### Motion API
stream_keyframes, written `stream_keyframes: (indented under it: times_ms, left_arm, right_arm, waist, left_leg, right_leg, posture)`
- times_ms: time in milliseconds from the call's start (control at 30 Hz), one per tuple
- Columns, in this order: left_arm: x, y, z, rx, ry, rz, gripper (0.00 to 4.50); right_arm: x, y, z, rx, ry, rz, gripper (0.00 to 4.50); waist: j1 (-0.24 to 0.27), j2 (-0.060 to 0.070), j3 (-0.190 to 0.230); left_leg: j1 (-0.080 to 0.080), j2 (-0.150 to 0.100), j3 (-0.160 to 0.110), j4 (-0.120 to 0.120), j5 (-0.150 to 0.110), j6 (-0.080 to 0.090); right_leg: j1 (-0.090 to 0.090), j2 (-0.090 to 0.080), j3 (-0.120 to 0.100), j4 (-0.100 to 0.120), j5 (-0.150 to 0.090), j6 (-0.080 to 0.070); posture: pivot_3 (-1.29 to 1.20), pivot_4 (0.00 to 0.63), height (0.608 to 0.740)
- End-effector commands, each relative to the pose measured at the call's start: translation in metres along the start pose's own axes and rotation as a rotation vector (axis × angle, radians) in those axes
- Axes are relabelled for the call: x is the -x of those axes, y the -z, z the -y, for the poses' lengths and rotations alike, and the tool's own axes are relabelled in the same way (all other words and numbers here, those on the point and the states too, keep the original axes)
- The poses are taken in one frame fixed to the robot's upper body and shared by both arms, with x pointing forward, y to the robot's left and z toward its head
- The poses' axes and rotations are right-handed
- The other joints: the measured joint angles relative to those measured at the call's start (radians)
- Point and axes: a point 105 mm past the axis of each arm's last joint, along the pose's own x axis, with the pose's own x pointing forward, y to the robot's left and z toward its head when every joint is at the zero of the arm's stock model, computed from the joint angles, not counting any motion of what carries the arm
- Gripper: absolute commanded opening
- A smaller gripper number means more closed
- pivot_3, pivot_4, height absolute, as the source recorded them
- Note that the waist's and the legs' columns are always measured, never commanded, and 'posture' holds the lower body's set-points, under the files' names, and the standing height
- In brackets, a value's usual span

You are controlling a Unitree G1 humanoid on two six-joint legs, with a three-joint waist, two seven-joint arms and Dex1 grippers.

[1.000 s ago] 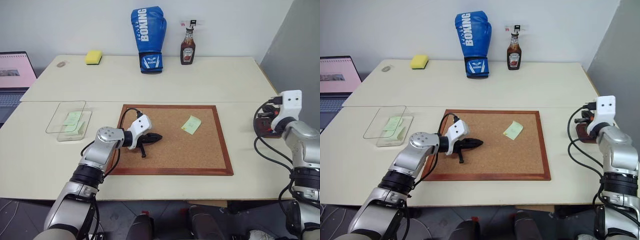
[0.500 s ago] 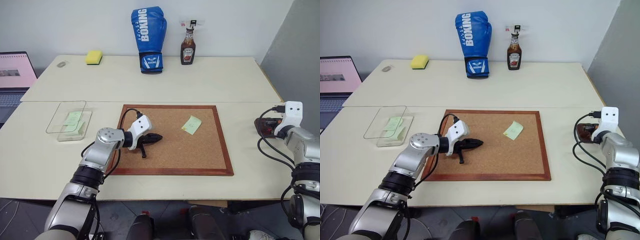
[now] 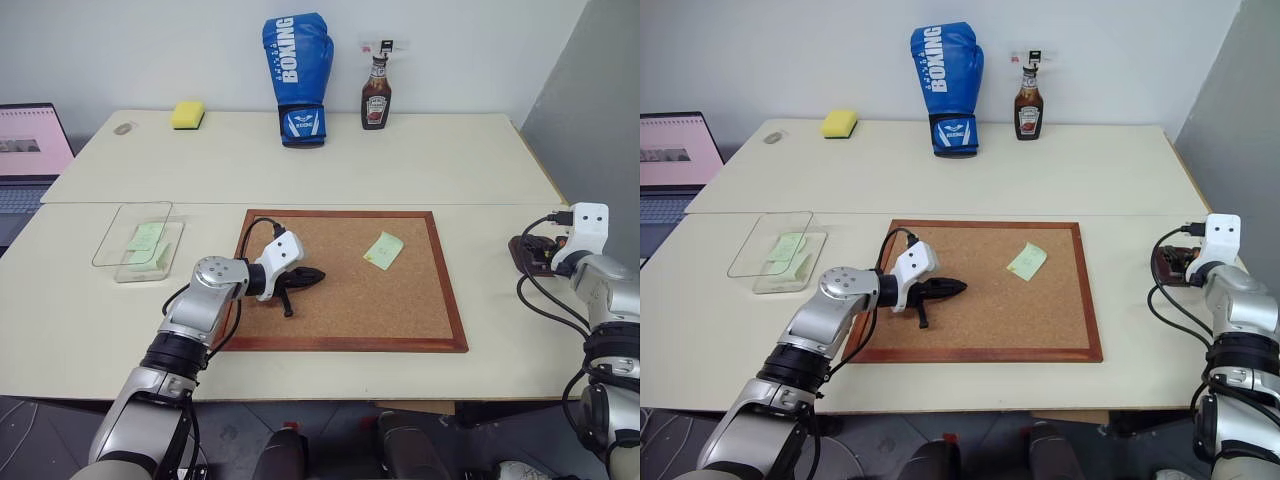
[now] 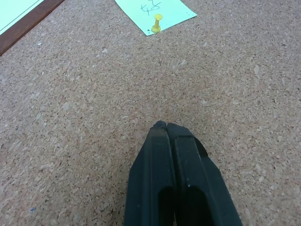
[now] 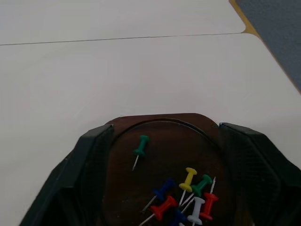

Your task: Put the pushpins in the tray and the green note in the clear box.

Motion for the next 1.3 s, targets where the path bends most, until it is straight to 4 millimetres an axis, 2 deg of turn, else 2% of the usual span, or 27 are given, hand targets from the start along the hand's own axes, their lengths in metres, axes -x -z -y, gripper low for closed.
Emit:
stream_keyframes:
  times_ms: [33,133,267,367,400,467,600,700,833,967,1067,1167,1300]
  left_arm:
    - [-0.009,0.018,0.015,0.032,0.065,-0.061,0.00]
    - [-0.009,0.019,0.016,0.033,0.067,-0.062,0.00]
    - [-0.010,0.020,0.016,0.042,0.066,-0.058,0.00]
    - [-0.009,0.020,0.016,0.050,0.067,-0.056,0.00]
    - [-0.008,0.021,0.016,0.053,0.068,-0.056,0.00]
    - [-0.009,0.022,0.016,0.059,0.069,-0.057,0.00]
    - [-0.012,0.019,0.015,0.058,0.073,-0.054,0.00]
    - [-0.015,0.016,0.013,0.048,0.069,-0.051,0.00]
    - [-0.019,0.012,0.010,0.031,0.063,-0.045,0.00]
    - [-0.021,0.011,0.010,0.015,0.060,-0.038,0.00]
    - [-0.022,0.009,0.010,0.012,0.057,-0.029,0.00]
    - [-0.022,0.007,0.009,0.006,0.051,-0.025,0.00]
    - [-0.019,0.008,0.007,-0.003,0.046,-0.033,0.00]
  right_arm:
    - [0.009,-0.031,0.002,0.071,-0.002,0.132,4.49]
    - [0.015,-0.041,-0.015,0.104,-0.085,0.198,4.49]
    - [0.032,-0.047,-0.069,0.181,-0.338,0.269,4.49]
    - [0.046,-0.046,-0.099,0.212,-0.472,0.283,4.49]
    - [0.056,-0.045,-0.118,0.230,-0.556,0.294,4.49]
    - [0.074,-0.042,-0.149,0.257,-0.689,0.307,4.49]
    - [0.098,-0.028,-0.197,0.300,-0.855,0.305,4.49]
    - [0.107,-0.017,-0.223,0.328,-0.930,0.294,4.49]
    - [0.100,-0.009,-0.247,0.367,-0.958,0.289,4.49]
    - [0.089,-0.005,-0.262,0.357,-0.978,0.271,4.49]
    - [0.079,-0.002,-0.268,0.328,-0.975,0.246,4.49]
    - [0.059,0.004,-0.271,0.311,-0.913,0.197,4.49]
    - [0.051,0.008,-0.276,0.260,-0.921,0.170,4.49]
  waist:
    - [0.000,0.000,0.000]
    - [0.000,0.000,0.000]
    - [0.000,0.000,0.000]
    - [0.000,0.000,0.000]
    - [0.001,0.000,0.000]
    - [0.002,0.000,0.000]
    - [0.003,0.000,0.000]
    - [0.007,0.000,0.000]
    - [0.018,0.000,0.000]
    - [0.026,0.000,0.000]
    - [0.029,0.000,0.000]
    - [0.031,0.000,0.000]
    - [0.033,0.000,0.000]
  left_leg:
    - [0.000,0.000,0.000,0.000,0.000,0.000]
    - [0.000,0.000,0.000,0.000,0.000,0.000]
    - [0.000,0.000,0.000,0.000,0.000,0.000]
    - [0.001,0.000,-0.001,0.000,0.000,0.000]
    - [0.001,0.000,-0.001,0.000,0.000,0.000]
    - [0.000,0.000,-0.001,0.000,0.000,0.000]
    - [0.000,0.000,-0.001,0.000,0.000,0.000]
    - [0.000,0.000,-0.002,0.000,0.000,0.000]
    - [0.000,0.000,-0.001,0.001,0.000,0.000]
    - [0.000,0.000,-0.001,0.002,0.000,0.000]
    - [0.000,0.000,-0.002,0.002,0.000,0.000]
    - [0.000,0.000,-0.002,0.002,0.000,0.000]
    - [0.000,0.000,-0.003,0.002,0.000,0.000]
  right_leg:
    - [0.000,0.000,0.000,0.000,0.000,0.000]
    - [0.000,0.000,0.000,0.000,0.000,0.000]
    - [0.000,0.000,0.000,0.000,0.000,0.000]
    - [0.000,0.000,0.000,0.000,0.000,0.000]
    - [0.001,0.000,0.000,0.000,0.000,0.000]
    - [0.000,0.000,0.000,0.000,0.000,0.000]
    - [0.000,0.000,-0.001,0.000,0.000,0.000]
    - [0.001,0.000,-0.001,0.000,-0.002,-0.002]
    - [0.000,0.000,-0.001,0.000,-0.003,-0.004]
    - [0.001,0.000,-0.001,0.000,-0.003,-0.005]
    - [0.001,0.000,-0.001,0.000,-0.003,-0.005]
    - [0.001,0.000,-0.001,0.000,-0.001,-0.002]
    - [0.001,0.000,-0.002,0.000,-0.001,-0.002]
  posture:
    - [0.00,0.150,0.740]
    - [0.00,0.150,0.740]
    - [0.00,0.150,0.740]
    - [0.00,0.150,0.740]
    - [0.00,0.150,0.740]
    - [0.00,0.150,0.740]
    - [0.00,0.150,0.740]
    - [0.00,0.150,0.740]
    - [0.00,0.150,0.740]
    - [0.00,0.150,0.740]
    - [0.00,0.150,0.740]
    - [0.00,0.150,0.740]
    - [0.00,0.150,0.740]
